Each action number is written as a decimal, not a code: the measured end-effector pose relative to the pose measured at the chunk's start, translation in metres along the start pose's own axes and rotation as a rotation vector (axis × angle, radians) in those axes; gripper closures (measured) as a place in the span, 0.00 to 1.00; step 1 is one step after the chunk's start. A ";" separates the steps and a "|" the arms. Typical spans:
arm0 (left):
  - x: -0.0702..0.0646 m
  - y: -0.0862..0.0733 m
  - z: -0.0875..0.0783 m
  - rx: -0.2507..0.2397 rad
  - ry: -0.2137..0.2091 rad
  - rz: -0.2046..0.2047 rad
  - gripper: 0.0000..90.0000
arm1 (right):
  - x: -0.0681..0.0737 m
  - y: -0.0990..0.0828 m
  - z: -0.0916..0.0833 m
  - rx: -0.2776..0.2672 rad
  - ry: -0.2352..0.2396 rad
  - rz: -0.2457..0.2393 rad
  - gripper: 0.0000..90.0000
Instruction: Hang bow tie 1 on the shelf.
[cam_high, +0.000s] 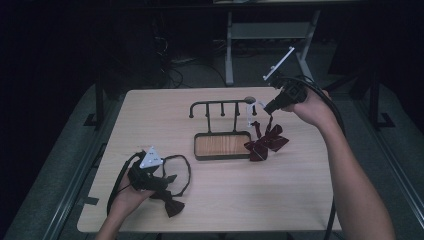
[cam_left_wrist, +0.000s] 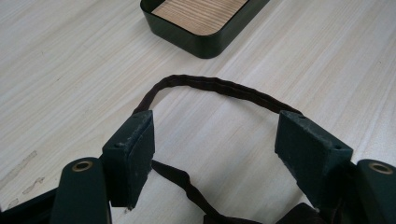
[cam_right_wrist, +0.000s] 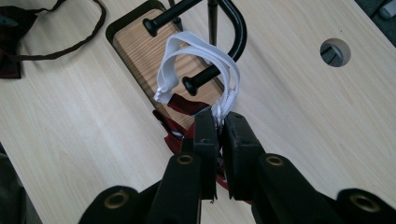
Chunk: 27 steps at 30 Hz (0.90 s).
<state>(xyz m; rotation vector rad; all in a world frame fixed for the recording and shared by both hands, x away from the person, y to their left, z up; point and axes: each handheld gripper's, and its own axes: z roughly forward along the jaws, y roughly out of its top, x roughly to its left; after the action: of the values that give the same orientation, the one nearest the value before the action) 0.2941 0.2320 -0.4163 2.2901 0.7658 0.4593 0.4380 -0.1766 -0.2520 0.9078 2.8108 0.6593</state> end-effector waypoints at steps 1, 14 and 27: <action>0.000 0.000 0.000 0.000 0.000 0.001 0.32 | -0.001 0.000 0.000 0.002 0.003 0.003 0.93; 0.000 0.000 0.000 0.003 -0.001 -0.001 0.32 | -0.010 0.001 0.013 0.022 0.011 0.036 0.93; 0.000 0.000 0.000 -0.001 0.000 -0.001 0.32 | -0.014 -0.005 0.024 0.012 0.027 0.049 0.88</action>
<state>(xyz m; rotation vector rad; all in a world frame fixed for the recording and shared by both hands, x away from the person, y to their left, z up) 0.2942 0.2322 -0.4166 2.2888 0.7664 0.4584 0.4520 -0.1793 -0.2766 0.9803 2.8275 0.6659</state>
